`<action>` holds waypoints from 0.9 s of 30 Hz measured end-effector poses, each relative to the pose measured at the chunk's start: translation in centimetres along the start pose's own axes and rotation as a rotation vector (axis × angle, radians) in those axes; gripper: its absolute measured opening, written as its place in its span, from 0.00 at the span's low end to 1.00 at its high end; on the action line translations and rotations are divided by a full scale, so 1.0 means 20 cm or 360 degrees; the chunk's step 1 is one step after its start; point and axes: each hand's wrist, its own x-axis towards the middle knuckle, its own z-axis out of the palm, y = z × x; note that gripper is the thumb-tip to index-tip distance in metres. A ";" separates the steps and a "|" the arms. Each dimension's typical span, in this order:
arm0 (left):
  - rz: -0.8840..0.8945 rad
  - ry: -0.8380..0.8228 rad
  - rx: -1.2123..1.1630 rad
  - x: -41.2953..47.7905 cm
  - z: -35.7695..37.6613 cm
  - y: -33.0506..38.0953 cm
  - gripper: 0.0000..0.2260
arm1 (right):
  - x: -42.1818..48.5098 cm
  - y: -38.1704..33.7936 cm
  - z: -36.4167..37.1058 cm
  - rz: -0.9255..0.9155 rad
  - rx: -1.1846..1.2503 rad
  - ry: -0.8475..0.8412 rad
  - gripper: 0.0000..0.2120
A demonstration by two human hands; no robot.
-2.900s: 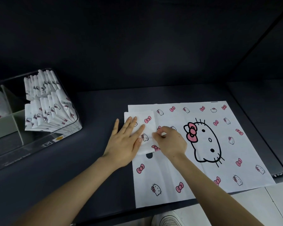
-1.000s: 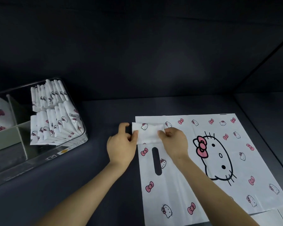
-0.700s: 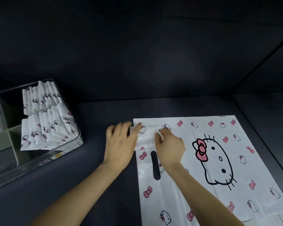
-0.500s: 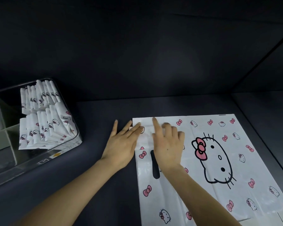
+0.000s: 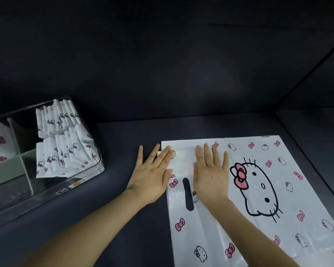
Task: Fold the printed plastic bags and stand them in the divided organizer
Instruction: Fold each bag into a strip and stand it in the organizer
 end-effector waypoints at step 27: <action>-0.0672 -0.0053 -0.2331 -0.17 -0.63 -0.15 0.04 | 0.13 -0.19 -0.47 0.0424 0.2062 -0.0651 0.08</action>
